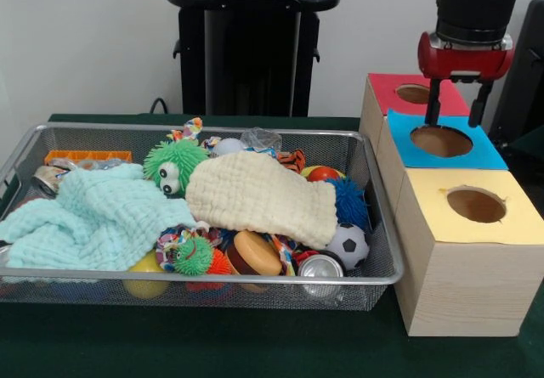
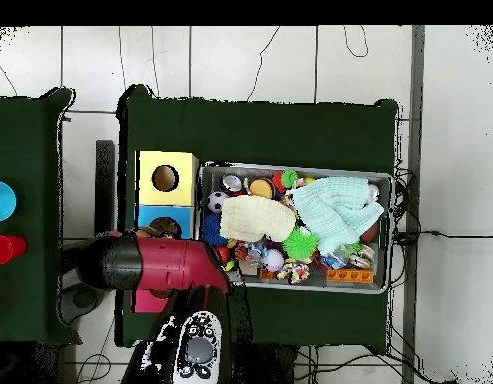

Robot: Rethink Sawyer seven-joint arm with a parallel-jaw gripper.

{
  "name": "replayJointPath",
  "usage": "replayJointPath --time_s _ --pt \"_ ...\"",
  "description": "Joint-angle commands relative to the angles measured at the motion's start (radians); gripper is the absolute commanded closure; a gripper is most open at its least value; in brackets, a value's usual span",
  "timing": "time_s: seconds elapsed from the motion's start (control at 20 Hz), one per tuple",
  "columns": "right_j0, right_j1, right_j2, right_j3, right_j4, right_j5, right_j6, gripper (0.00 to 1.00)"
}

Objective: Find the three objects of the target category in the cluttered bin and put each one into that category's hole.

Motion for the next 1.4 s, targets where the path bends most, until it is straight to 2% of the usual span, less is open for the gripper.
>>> replayJointPath --time_s 0.05,0.25,0.45,0.8,0.9,1.3,1.4 --pt "-0.013 0.039 0.02 0.066 0.04 -0.015 0.243 0.0" --pt "-0.012 0.041 0.014 0.055 0.034 -0.012 0.239 0.0" --pt "-0.017 0.023 -0.002 0.053 0.025 0.044 0.226 0.0" --pt "-0.066 -0.053 -0.043 0.012 -0.028 0.241 0.134 0.0" --pt "-0.086 -0.075 -0.048 0.023 -0.042 0.265 0.102 0.0" --pt "-0.2 -0.145 -0.021 0.076 -0.086 0.302 -0.011 0.0" --pt "-0.238 -0.151 0.004 0.106 -0.097 0.26 -0.042 0.0"
